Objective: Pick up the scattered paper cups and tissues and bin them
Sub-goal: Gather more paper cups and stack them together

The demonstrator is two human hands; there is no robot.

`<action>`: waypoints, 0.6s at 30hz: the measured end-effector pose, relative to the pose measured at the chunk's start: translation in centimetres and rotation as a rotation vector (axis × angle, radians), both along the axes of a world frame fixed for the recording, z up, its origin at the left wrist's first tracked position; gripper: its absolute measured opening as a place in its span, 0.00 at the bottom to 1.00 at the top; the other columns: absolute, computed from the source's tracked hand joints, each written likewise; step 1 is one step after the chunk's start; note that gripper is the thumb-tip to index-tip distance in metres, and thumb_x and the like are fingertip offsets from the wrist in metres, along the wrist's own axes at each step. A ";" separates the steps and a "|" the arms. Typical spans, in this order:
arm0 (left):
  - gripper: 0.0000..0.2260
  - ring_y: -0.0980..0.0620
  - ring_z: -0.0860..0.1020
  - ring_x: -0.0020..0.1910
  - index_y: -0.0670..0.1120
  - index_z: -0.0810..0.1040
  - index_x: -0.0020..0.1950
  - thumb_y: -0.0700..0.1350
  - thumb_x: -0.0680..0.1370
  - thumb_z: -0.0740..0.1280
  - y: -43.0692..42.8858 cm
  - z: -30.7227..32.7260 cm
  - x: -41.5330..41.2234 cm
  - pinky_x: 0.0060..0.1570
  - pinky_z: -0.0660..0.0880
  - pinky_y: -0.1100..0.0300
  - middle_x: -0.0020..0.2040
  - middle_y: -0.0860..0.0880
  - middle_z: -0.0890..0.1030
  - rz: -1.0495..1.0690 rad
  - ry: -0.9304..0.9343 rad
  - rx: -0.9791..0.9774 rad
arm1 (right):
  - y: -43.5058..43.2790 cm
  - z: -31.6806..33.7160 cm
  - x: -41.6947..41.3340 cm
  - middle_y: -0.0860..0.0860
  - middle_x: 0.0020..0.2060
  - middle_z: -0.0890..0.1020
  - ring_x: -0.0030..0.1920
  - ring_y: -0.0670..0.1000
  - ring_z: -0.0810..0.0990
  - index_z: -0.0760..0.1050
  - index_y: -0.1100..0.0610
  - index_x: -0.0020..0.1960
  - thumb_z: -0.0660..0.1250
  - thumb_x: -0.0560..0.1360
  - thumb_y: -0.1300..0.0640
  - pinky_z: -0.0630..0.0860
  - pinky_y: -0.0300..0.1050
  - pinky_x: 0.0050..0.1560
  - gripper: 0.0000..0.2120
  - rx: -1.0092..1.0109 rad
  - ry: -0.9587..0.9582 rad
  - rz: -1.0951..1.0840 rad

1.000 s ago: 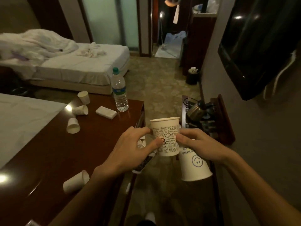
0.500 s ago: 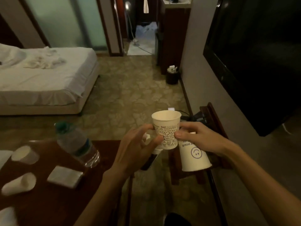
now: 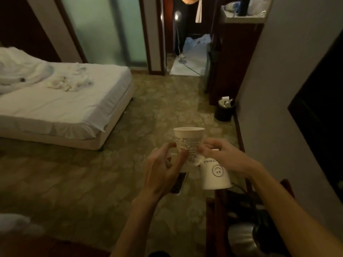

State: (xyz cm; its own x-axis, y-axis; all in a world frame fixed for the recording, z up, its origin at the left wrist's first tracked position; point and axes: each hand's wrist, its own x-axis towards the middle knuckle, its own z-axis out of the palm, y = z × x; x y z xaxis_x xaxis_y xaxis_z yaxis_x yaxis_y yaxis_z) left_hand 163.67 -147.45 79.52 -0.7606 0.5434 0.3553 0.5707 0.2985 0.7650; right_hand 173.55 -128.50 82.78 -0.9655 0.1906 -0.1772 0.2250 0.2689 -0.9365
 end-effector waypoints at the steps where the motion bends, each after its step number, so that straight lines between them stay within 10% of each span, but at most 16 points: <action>1: 0.22 0.57 0.79 0.38 0.56 0.77 0.60 0.69 0.76 0.59 1.2 0.1 -1.9 0.37 0.79 0.50 0.42 0.56 0.79 0.011 -0.026 -0.002 | 1.3 0.5 -2.3 0.50 0.54 0.84 0.56 0.49 0.82 0.79 0.52 0.60 0.66 0.71 0.39 0.77 0.50 0.61 0.23 0.003 0.000 0.025; 5: 0.27 0.54 0.79 0.38 0.55 0.77 0.58 0.73 0.74 0.56 6.9 0.4 -10.9 0.38 0.80 0.46 0.42 0.53 0.78 0.024 0.011 -0.061 | 7.3 1.7 -10.5 0.42 0.49 0.85 0.51 0.41 0.83 0.79 0.51 0.57 0.65 0.71 0.41 0.77 0.33 0.49 0.20 0.059 0.038 0.062; 18: 0.36 0.54 0.69 0.47 0.52 0.77 0.60 0.78 0.72 0.48 35.0 -0.9 -36.6 0.42 0.65 0.57 0.47 0.55 0.75 -0.352 0.215 -0.230 | 31.1 0.1 -28.7 0.49 0.50 0.85 0.52 0.45 0.83 0.79 0.50 0.58 0.70 0.75 0.45 0.80 0.43 0.55 0.15 0.076 0.021 -0.324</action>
